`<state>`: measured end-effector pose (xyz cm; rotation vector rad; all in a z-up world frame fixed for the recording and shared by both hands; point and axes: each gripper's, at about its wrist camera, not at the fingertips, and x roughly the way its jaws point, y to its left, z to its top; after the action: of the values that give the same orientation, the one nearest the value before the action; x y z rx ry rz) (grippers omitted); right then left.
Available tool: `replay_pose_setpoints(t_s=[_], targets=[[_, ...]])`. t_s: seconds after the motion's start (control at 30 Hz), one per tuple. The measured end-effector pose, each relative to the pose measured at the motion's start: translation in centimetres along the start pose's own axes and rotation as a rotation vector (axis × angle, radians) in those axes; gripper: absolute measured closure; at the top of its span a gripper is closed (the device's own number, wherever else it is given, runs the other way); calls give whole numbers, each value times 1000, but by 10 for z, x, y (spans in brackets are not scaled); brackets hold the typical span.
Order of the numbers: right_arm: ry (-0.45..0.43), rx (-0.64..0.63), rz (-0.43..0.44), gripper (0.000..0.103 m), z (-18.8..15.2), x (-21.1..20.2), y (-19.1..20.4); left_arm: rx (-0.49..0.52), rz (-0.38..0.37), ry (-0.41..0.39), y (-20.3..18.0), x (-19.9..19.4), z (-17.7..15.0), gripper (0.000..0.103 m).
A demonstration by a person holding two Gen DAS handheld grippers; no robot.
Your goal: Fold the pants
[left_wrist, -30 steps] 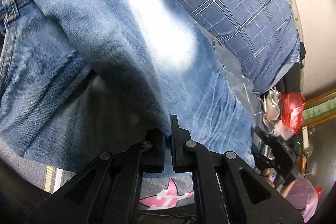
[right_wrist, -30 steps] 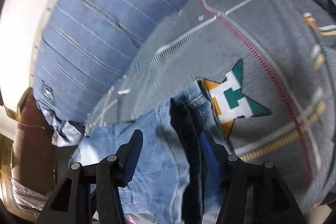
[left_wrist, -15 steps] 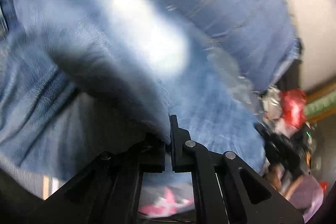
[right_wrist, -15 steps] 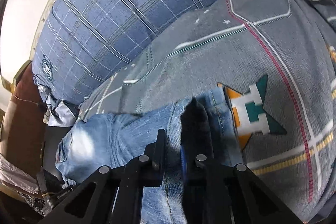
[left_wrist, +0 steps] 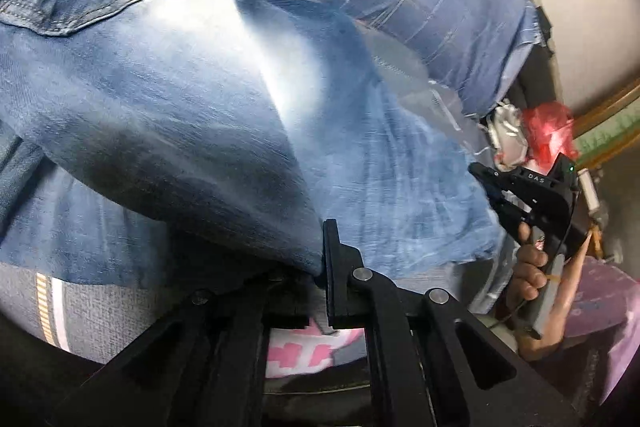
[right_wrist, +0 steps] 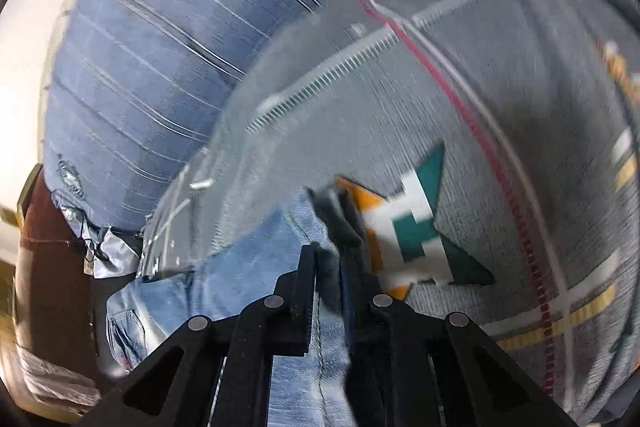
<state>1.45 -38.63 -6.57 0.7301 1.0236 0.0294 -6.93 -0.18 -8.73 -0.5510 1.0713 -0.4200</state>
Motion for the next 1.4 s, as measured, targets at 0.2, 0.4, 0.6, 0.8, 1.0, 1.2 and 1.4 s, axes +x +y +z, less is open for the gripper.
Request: replay_pose_setpoints(t_s=[0.2,0.4,0.6,0.8,1.0,1.2,1.4], targets=[[-43,32,37,66,-17,-34,-2,-62,-15,41,12,4,2,100],[78,32,-21,71,-34,-46,-14,-67,-9,36,10,2,6,100],[4,-77,-52,100,-37,-59,9,-9,-101,-61,-7,-29,8,100],[113,-91,-100,99,-28,-37,6,-99,-14,141,13,12,3,99],[2,-62,14,54,-9,-48,7,-47,-64,116,2,3,2,78],[65,-45,11,52,26,-5,17,-13,-91,107,-4,0,0,75],[105,-77,-48,58,23,23,5,-56,-107,128,2,3,2,75]])
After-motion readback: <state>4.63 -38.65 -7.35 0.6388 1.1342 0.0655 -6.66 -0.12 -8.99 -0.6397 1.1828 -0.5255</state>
